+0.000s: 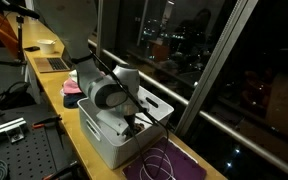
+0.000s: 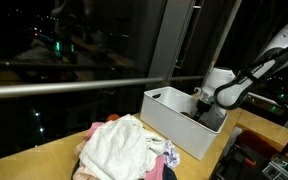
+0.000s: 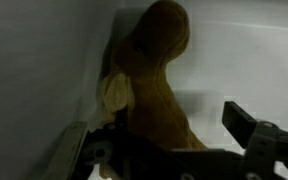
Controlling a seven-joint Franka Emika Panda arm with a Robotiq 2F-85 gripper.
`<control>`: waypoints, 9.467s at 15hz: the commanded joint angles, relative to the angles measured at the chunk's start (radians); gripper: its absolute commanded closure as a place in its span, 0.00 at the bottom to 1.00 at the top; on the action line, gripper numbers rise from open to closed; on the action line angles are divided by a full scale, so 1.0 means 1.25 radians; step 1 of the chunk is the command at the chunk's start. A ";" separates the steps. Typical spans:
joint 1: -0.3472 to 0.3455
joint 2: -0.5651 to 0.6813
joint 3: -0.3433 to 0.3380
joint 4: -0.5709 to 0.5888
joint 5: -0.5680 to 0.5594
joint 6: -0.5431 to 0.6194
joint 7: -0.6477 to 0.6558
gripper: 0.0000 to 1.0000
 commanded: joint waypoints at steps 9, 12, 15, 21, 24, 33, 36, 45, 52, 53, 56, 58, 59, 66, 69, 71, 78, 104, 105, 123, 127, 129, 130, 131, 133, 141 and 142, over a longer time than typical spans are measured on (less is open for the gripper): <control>-0.028 0.037 0.010 0.052 -0.004 -0.007 -0.054 0.93; -0.030 0.019 0.014 0.037 -0.001 -0.006 -0.057 0.96; -0.033 -0.039 0.030 -0.007 0.012 -0.013 -0.055 0.97; -0.039 -0.256 0.061 -0.140 0.047 -0.036 -0.063 0.97; -0.037 -0.385 0.049 -0.200 0.053 -0.057 -0.074 0.97; 0.080 -0.650 0.127 -0.301 0.031 -0.172 0.021 0.97; 0.140 -0.651 0.202 -0.265 0.028 -0.211 0.088 0.97; 0.223 -0.461 0.314 -0.028 -0.027 -0.316 0.198 0.97; 0.233 -0.375 0.286 0.043 -0.021 -0.348 0.183 0.47; 0.232 -0.375 0.282 0.037 -0.019 -0.344 0.180 0.38; 0.228 -0.387 0.271 0.010 -0.016 -0.332 0.172 0.18; 0.224 -0.398 0.264 -0.010 -0.011 -0.324 0.167 0.03; 0.222 -0.406 0.260 -0.024 -0.008 -0.318 0.164 0.00; 0.249 -0.400 0.277 -0.038 -0.008 -0.320 0.170 0.00; 0.274 -0.370 0.291 0.007 -0.016 -0.339 0.178 0.00; 0.289 -0.342 0.298 0.047 -0.016 -0.349 0.179 0.00; 0.351 -0.168 0.300 0.237 -0.010 -0.387 0.195 0.00; 0.318 0.033 0.231 0.253 0.045 -0.337 0.165 0.93; 0.309 0.016 0.230 0.235 0.048 -0.332 0.161 0.99; 0.102 -0.522 0.145 0.019 0.142 -0.357 -0.002 1.00; 0.051 -0.540 0.060 0.023 0.183 -0.359 -0.107 1.00; 0.043 -0.525 0.042 0.011 0.198 -0.343 -0.130 1.00; 0.043 -0.516 0.039 0.006 0.208 -0.340 -0.136 1.00; 0.045 -0.506 0.040 0.004 0.219 -0.339 -0.138 1.00; 0.054 -0.489 0.052 0.002 0.235 -0.339 -0.129 1.00; 0.075 -0.409 0.100 0.022 0.273 -0.345 -0.118 0.66; 0.077 -0.406 0.106 0.022 0.279 -0.346 -0.118 0.60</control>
